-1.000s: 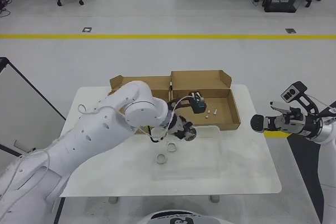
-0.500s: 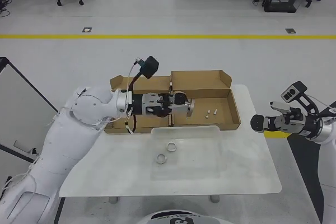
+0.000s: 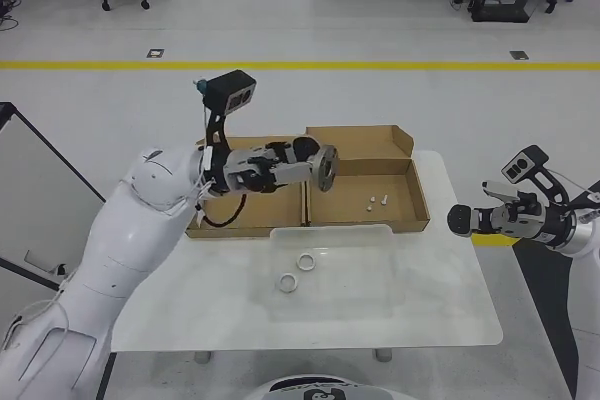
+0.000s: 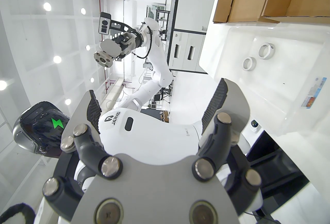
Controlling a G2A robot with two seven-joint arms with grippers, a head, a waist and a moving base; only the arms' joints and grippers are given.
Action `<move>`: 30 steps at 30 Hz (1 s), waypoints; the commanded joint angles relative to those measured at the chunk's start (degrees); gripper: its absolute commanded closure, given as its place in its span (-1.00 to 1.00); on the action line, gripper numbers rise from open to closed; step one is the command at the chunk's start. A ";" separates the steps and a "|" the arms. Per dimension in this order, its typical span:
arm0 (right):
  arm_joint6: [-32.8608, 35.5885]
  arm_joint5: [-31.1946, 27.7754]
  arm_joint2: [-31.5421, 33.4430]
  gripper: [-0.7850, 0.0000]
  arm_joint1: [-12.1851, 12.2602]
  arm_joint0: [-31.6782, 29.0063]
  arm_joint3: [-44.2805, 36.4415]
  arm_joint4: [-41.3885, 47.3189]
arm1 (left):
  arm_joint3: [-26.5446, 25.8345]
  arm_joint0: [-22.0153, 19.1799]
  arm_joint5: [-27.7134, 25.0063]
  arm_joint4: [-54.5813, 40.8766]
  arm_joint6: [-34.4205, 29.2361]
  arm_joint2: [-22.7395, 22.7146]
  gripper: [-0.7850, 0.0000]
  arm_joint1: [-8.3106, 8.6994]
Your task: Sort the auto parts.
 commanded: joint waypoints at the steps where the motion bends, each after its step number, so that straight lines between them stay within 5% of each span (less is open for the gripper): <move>1: 0.00 0.00 0.00 -1.00 0.00 0.00 0.00 0.00 | -0.05 0.07 -0.04 -0.05 0.05 -0.02 1.00 0.00; 7: 0.00 0.00 0.00 -1.00 0.00 0.00 0.00 0.00 | -0.05 0.07 -0.04 -0.05 0.05 -0.02 1.00 0.00; 20: 0.00 0.00 0.00 -1.00 0.00 0.00 0.00 0.00 | -3.09 2.61 -6.59 -11.80 14.09 0.13 1.00 -2.19; 30: 0.00 0.00 0.00 -1.00 0.00 0.00 0.00 0.00 | -6.44 3.60 -8.87 -25.35 8.87 0.79 1.00 -4.21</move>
